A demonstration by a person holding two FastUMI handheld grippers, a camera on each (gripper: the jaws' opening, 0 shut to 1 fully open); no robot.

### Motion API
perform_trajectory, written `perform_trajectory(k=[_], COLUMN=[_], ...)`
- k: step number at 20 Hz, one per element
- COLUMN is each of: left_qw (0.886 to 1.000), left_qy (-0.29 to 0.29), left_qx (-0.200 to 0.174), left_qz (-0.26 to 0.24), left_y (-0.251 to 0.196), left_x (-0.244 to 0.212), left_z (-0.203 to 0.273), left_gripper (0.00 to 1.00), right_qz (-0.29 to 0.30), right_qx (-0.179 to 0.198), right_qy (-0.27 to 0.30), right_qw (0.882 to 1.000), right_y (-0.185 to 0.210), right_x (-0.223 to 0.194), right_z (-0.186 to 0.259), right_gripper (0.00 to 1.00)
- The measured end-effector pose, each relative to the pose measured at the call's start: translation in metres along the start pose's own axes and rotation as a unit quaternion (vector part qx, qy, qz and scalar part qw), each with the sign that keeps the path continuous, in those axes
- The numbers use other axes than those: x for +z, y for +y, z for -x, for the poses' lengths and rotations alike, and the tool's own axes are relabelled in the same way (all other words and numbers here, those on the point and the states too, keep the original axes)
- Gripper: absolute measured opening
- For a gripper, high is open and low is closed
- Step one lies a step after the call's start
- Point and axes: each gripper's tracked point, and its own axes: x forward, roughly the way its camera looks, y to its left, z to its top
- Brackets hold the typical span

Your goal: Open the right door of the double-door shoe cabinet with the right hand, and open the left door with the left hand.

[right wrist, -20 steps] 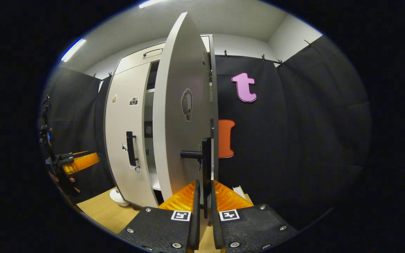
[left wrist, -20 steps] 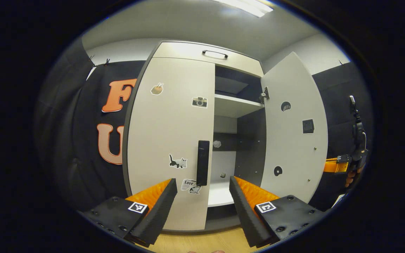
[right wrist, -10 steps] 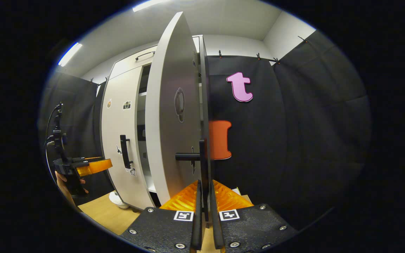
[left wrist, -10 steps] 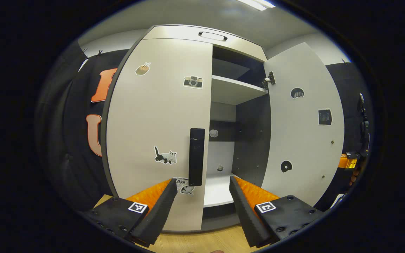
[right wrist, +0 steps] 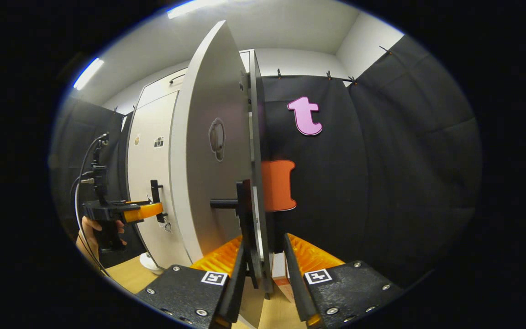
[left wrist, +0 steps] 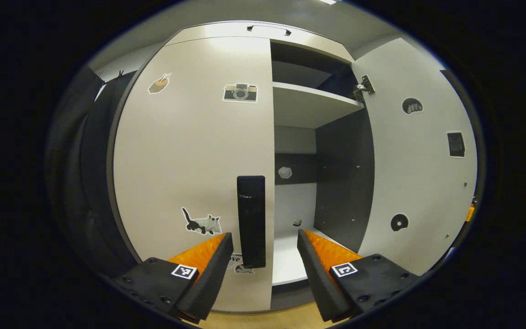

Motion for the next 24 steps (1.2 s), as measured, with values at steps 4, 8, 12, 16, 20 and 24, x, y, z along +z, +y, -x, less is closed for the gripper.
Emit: perform_trajectory(k=[4, 8, 12, 16, 20, 24], left_qw=[0.999, 0.998, 0.998, 0.998, 0.999, 0.999], left_qy=[0.036, 0.042, 0.029, 0.025, 0.028, 0.029], left_qx=[0.021, 0.047, 0.06, 0.054, 0.04, 0.029], left_qz=[0.019, 0.004, -0.001, 0.006, 0.013, 0.01], left_y=[0.007, 0.018, 0.02, 0.016, 0.015, 0.016], left_x=[-0.012, -0.013, -0.006, -0.005, -0.007, -0.009], left_z=[-0.021, -0.03, -0.032, -0.032, -0.029, -0.022], left_gripper=[0.9, 0.82, 0.56, 0.39, 0.32, 0.27], right_qz=[0.004, 0.007, 0.0, 0.007, 0.008, 0.01], right_qx=[0.007, 0.012, 0.015, 0.015, 0.014, 0.006], right_qy=[0.009, 0.009, 0.019, 0.023, 0.018, 0.013], right_qw=[1.0, 1.0, 1.0, 1.0, 1.0, 1.0], right_y=[-0.003, -0.003, -0.001, 0.003, 0.005, 0.003], right_x=[-0.009, -0.011, -0.014, -0.012, -0.005, -0.001], right_z=[0.003, 0.004, 0.008, 0.015, 0.024, 0.033], right_gripper=[0.57, 0.63, 0.62, 0.62, 0.63, 0.67])
